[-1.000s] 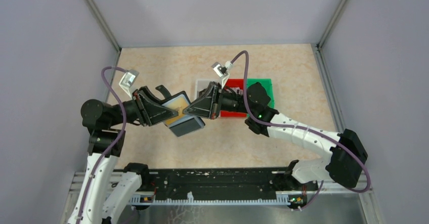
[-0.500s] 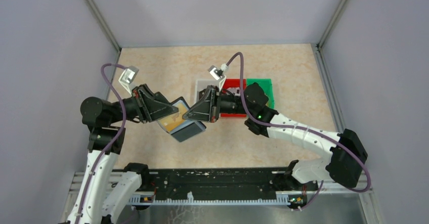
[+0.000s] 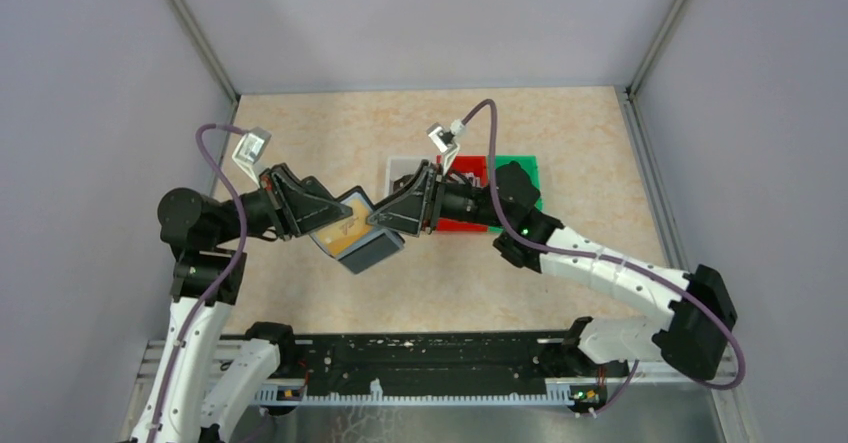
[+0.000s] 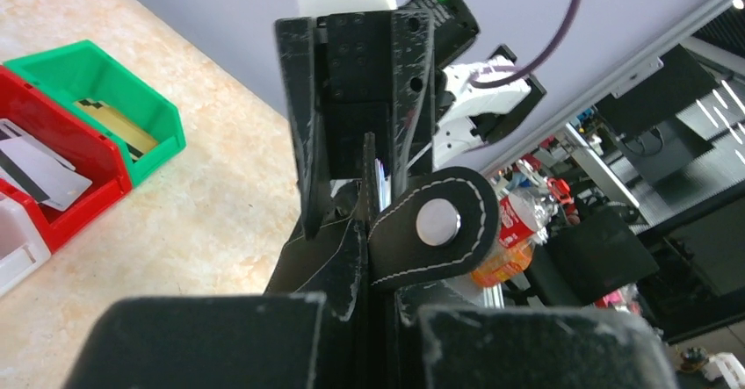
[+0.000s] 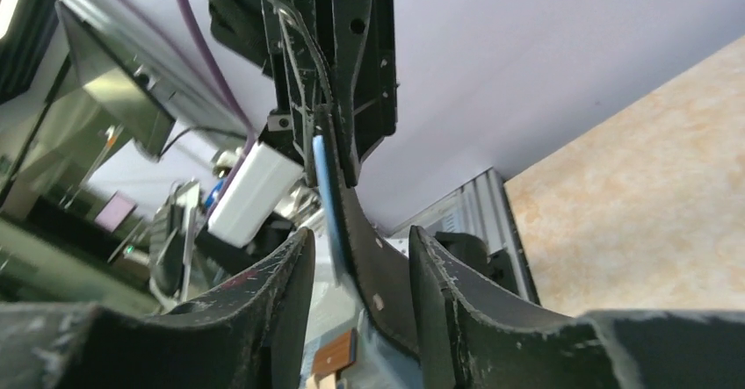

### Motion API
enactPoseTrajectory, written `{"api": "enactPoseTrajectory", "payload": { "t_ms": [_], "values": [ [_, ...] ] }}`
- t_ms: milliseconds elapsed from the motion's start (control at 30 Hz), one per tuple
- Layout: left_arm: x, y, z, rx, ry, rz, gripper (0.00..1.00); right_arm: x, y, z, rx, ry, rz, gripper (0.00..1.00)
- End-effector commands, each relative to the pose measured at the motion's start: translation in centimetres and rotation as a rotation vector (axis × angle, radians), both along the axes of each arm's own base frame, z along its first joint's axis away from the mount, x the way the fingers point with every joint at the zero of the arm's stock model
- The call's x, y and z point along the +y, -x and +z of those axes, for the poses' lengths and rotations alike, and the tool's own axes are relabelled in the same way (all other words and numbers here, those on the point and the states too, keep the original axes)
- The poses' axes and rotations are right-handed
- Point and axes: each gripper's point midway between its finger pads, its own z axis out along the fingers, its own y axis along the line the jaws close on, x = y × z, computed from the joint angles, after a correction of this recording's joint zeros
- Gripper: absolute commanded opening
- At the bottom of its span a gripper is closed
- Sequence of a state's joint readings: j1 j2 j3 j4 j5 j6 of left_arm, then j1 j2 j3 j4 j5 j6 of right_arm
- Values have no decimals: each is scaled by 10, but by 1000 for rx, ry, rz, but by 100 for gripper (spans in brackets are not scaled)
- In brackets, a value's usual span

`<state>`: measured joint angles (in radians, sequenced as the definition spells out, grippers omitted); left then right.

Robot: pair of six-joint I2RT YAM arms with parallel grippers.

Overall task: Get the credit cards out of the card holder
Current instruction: Remove the credit card from the card holder.

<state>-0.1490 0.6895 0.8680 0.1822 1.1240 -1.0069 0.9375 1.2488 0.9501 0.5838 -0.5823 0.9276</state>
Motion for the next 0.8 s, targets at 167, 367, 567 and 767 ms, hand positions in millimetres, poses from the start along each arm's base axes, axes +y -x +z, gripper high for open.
{"api": "enactPoseTrajectory", "payload": {
  "t_ms": [167,367,567,767],
  "values": [
    [14,-43,2,60,13,243,0,-63,-24,61,-10,-131,-355,46],
    [19,-56,0,103,22,290,0,-39,-10,35,83,-147,-244,46],
    [21,-57,4,103,31,301,0,-10,3,23,136,-176,-140,44],
    [22,-56,1,136,29,305,0,9,5,14,174,-195,-92,40]
  ]
}}
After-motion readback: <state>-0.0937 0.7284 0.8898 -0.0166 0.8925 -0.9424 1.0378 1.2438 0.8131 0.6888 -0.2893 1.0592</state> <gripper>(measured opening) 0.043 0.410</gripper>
